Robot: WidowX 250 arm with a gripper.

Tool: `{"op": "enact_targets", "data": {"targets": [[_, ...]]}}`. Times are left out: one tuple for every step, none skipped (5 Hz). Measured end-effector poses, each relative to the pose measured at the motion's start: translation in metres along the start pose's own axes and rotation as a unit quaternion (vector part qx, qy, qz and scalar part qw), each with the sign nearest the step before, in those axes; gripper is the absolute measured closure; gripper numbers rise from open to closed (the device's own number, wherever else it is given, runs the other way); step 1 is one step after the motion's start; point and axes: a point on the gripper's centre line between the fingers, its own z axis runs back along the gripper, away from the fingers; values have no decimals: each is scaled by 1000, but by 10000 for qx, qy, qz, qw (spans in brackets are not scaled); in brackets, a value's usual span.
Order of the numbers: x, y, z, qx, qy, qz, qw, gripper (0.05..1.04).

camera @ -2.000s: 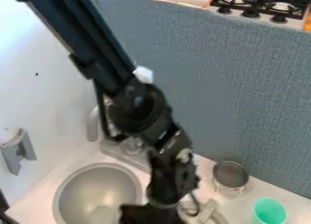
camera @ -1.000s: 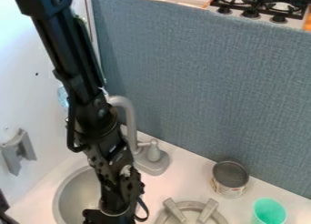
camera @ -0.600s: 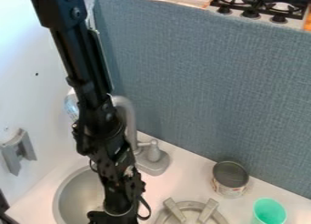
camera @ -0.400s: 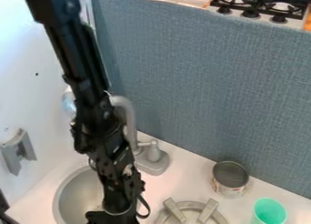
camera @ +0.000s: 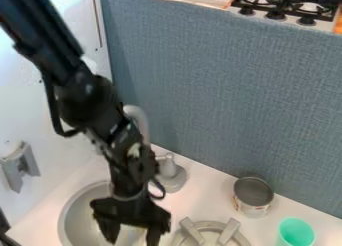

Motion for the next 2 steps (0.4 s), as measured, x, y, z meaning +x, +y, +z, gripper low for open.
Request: {"op": "enact_targets", "data": {"targets": [[-3, -8, 20, 6, -18, -31, 10000, 83], [-8, -41, 34, 5, 212, -512, 9985, 83]]}}
